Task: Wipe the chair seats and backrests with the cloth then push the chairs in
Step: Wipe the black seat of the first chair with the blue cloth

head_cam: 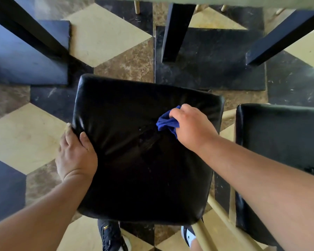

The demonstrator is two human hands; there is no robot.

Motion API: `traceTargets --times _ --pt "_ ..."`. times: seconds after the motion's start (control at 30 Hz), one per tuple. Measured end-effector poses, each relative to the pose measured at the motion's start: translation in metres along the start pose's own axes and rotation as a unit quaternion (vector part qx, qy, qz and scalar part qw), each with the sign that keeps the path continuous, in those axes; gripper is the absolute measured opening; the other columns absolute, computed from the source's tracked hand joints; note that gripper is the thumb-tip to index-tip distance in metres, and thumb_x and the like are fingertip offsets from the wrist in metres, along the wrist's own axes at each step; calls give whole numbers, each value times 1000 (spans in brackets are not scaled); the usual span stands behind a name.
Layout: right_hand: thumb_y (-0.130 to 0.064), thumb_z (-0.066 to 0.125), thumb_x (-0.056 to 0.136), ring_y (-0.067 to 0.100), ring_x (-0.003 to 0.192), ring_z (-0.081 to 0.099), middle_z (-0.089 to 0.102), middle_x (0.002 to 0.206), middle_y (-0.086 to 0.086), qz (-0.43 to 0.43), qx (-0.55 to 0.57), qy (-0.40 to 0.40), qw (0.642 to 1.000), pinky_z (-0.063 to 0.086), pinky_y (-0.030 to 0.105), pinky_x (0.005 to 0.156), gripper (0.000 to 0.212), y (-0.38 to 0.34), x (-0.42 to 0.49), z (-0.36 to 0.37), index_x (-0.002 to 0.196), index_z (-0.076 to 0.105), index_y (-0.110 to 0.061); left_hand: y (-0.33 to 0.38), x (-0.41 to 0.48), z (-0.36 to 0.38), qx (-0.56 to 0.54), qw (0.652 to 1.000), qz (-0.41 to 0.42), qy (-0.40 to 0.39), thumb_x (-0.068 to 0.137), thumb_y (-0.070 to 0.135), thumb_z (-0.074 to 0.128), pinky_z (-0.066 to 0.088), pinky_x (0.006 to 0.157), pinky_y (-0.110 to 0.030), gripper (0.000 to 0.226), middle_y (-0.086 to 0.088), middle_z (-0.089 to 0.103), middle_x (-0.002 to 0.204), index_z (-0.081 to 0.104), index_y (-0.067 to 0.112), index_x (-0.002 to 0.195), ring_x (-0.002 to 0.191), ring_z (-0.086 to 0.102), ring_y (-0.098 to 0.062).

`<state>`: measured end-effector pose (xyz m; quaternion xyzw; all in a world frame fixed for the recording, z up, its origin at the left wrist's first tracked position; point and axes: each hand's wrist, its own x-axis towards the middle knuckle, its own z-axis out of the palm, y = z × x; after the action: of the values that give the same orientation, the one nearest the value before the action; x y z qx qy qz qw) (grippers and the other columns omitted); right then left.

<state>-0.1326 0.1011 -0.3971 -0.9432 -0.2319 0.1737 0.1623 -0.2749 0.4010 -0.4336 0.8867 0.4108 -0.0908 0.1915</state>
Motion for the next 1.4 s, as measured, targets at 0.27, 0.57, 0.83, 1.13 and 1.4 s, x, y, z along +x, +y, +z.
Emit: traceTargets --times 0.27,0.57,0.83,1.13,1.4 --pt "-11 65 89 25 87 55 50 95 -1 -56 -8 -28 998 45 39 61 25 6 7 -13 112 64 -20 11 -32 16 167 960 220 -34 92 82 33 -5 127 -66 93 -4 -4 178 14 34 169 159 -8 -48" --pt "-13 65 87 29 89 55 51 95 2 -59 -14 -38 997 42 39 63 20 1 -14 -16 107 65 -17 4 -26 29 174 960 218 1 90 82 37 -2 126 -68 94 -4 1 178 18 34 168 159 -3 -49" --pt "-7 62 86 36 92 57 55 102 10 72 -59 45 995 50 44 71 27 53 30 -43 111 64 -16 1 -23 34 156 962 225 15 90 85 35 -4 126 -65 94 -2 1 178 18 35 168 159 -3 -47" --pt "-9 63 88 33 92 58 55 104 8 61 -46 -2 997 52 46 75 29 75 8 -50 115 65 -20 7 -24 29 155 963 220 17 89 84 36 -23 122 -49 94 -2 0 178 18 35 168 158 -3 -47" --pt "-15 67 85 30 90 57 52 99 3 28 -38 -104 993 53 48 69 27 41 -90 -23 110 62 -20 5 -23 31 148 964 222 9 91 82 38 -3 126 -68 94 -2 -1 177 14 34 168 158 -3 -48"
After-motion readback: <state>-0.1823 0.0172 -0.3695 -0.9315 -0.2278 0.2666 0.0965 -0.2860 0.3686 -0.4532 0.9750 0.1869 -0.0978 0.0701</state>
